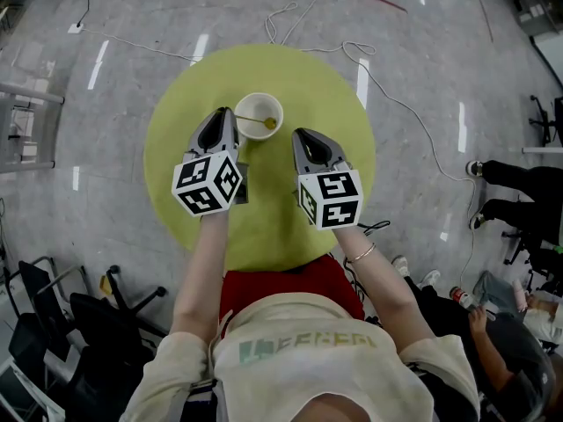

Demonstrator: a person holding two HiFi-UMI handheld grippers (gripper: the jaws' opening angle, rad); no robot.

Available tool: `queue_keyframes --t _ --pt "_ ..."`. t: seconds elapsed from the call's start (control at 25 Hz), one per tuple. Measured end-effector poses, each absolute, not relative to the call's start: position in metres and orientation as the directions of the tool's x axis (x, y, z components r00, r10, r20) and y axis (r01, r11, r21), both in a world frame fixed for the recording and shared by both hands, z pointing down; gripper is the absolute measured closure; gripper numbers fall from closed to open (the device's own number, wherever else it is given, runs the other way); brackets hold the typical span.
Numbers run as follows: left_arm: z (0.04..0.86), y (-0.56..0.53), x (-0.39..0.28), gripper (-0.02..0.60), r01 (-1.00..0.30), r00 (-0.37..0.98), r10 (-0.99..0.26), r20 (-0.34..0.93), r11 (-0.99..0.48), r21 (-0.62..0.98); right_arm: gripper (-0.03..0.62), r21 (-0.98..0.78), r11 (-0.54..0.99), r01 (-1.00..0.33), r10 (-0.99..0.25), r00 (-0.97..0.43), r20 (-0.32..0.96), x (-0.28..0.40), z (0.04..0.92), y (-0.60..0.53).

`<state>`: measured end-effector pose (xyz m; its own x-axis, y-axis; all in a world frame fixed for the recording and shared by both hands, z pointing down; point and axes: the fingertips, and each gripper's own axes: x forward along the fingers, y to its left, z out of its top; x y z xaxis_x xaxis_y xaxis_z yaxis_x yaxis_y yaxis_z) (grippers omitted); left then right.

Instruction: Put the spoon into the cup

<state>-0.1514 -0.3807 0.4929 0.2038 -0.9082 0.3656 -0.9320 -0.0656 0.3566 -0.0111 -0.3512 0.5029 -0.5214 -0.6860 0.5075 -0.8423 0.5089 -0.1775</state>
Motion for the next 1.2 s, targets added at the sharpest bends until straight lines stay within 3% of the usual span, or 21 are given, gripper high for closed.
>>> queue_keyframes --t 0.32,0.64,1.2 --pt "0.499 -0.378 -0.156 0.549 -0.927 0.207 -0.905 0.372 -0.059 0.371 0.557 -0.177 0.510 -0.842 -0.679 -0.520 0.518 -0.013 0.509 -0.347" --pt "0.501 -0.371 -0.161 0.494 -0.918 0.220 -0.899 0.379 -0.059 0.392 0.557 -0.176 0.503 -0.846 -0.680 -0.513 0.524 -0.017 0.509 -0.343" --pt "0.504 -0.347 -0.164 0.494 -0.931 0.211 -0.891 0.402 -0.057 0.362 0.557 -0.181 0.480 -0.858 -0.687 -0.496 0.530 -0.011 0.513 -0.333"
